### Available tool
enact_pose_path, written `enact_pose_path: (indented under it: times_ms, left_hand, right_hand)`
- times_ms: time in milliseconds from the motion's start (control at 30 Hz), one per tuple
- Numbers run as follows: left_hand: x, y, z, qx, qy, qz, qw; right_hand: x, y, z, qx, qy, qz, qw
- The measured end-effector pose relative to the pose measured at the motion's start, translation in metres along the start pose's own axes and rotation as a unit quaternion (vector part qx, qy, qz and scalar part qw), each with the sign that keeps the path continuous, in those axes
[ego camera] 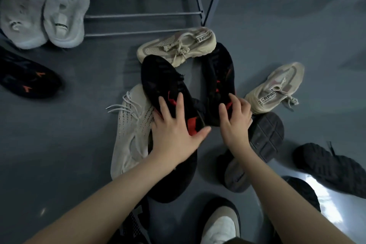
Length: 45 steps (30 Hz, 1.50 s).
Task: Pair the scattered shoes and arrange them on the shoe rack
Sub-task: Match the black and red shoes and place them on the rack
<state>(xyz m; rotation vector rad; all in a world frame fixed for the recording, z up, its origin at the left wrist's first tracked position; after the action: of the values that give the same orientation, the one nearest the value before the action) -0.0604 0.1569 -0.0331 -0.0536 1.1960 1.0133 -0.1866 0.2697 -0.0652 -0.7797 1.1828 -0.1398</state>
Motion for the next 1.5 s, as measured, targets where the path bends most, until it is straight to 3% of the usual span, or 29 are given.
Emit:
enact_pose_path:
  times_ms: [167, 400, 533, 733, 900, 1000, 1267, 1500]
  left_hand:
    - [0.014, 0.006, -0.008, -0.02, 0.005, -0.035, 0.999]
    - [-0.005, -0.009, -0.011, 0.064, 0.052, 0.081, 0.993]
    - [-0.012, -0.033, -0.006, 0.091, 0.045, 0.071, 0.992]
    - [-0.006, -0.035, 0.005, -0.003, 0.022, -0.017, 1.0]
    - [-0.005, -0.031, 0.002, -0.027, 0.034, -0.03, 0.999]
    - [-0.006, -0.032, 0.002, -0.003, 0.05, -0.002, 0.999]
    - [-0.026, -0.036, 0.014, 0.071, 0.141, 0.107, 0.982]
    - [-0.031, -0.039, 0.032, 0.125, 0.103, 0.101, 0.982]
  right_hand:
    - [0.0, 0.005, -0.023, 0.035, -0.025, 0.063, 0.997]
    - [0.014, 0.005, -0.022, 0.004, -0.086, 0.084, 0.993]
    - [0.011, 0.009, -0.022, -0.018, -0.097, 0.078, 0.992]
    - [0.001, 0.024, -0.018, 0.008, -0.076, 0.096, 0.992]
    - [0.005, 0.023, -0.023, 0.021, -0.095, 0.171, 0.98]
    - [0.001, 0.02, -0.028, 0.035, -0.093, 0.187, 0.977]
    - [-0.021, -0.016, 0.001, 0.043, -0.033, 0.043, 0.998]
    - [-0.038, -0.02, 0.051, 0.038, -0.028, 0.092, 0.995]
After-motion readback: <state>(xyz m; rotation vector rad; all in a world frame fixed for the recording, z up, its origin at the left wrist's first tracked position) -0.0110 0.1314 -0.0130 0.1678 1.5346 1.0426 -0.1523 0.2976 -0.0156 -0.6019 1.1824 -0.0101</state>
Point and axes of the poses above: each hand's wrist, its own z-axis away from the middle knuckle, its own x-axis out of the palm, y = z × x, the point moved 2 cm from there along -z, towards the middle knuckle, and after that the axes turned 10 degrees about -y, right-handed, at the moved point
